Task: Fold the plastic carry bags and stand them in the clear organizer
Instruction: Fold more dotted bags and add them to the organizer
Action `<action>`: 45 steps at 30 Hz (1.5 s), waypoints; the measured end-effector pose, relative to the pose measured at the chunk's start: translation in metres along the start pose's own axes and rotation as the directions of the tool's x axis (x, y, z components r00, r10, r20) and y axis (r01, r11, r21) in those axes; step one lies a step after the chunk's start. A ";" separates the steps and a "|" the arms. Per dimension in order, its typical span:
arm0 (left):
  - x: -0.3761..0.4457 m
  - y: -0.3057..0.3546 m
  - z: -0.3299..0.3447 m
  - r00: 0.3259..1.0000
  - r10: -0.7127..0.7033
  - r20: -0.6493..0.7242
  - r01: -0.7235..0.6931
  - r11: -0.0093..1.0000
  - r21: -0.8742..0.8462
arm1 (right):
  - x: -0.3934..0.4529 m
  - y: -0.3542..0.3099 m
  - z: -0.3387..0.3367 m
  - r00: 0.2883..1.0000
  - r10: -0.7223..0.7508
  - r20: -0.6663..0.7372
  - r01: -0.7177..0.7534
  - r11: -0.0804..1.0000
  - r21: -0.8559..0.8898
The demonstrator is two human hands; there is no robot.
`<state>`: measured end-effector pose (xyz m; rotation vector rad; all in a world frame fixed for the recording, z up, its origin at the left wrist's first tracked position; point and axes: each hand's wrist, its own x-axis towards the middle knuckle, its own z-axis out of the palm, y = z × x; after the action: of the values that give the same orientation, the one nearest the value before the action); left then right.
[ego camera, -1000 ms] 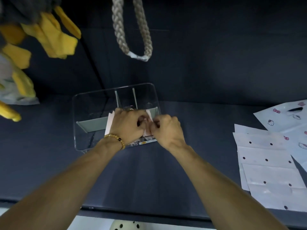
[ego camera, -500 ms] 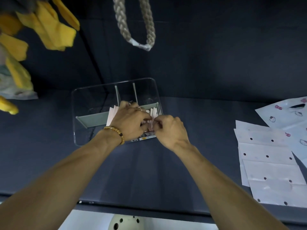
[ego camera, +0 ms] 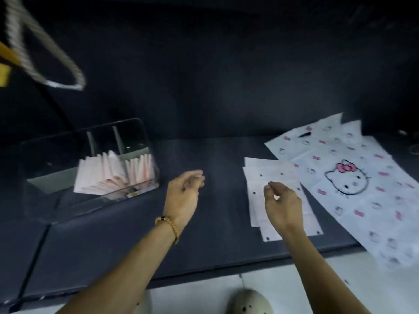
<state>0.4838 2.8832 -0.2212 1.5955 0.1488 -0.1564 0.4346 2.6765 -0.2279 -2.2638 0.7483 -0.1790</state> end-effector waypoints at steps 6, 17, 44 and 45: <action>-0.010 -0.053 0.069 0.886 0.113 0.450 -0.367 0.764 0.530 | -0.012 0.093 -0.031 0.988 0.046 0.146 0.012 0.929 -0.371; -0.010 -0.080 0.112 0.627 0.317 0.711 -0.778 0.304 0.550 | -0.014 0.096 -0.030 0.982 -0.187 0.025 0.182 0.897 -0.402; -0.030 -0.066 -0.075 0.996 0.014 0.089 -0.064 0.807 0.587 | -0.044 -0.011 0.052 0.804 -0.208 0.557 0.146 0.977 0.154; -0.027 -0.067 -0.075 0.997 -0.001 0.076 -0.045 0.798 0.601 | -0.044 -0.007 0.056 0.818 -0.174 0.548 0.067 0.975 0.210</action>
<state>0.4448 2.9606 -0.2799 2.2300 0.0185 -0.2624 0.4208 2.7388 -0.2593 -2.0270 0.2553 0.3462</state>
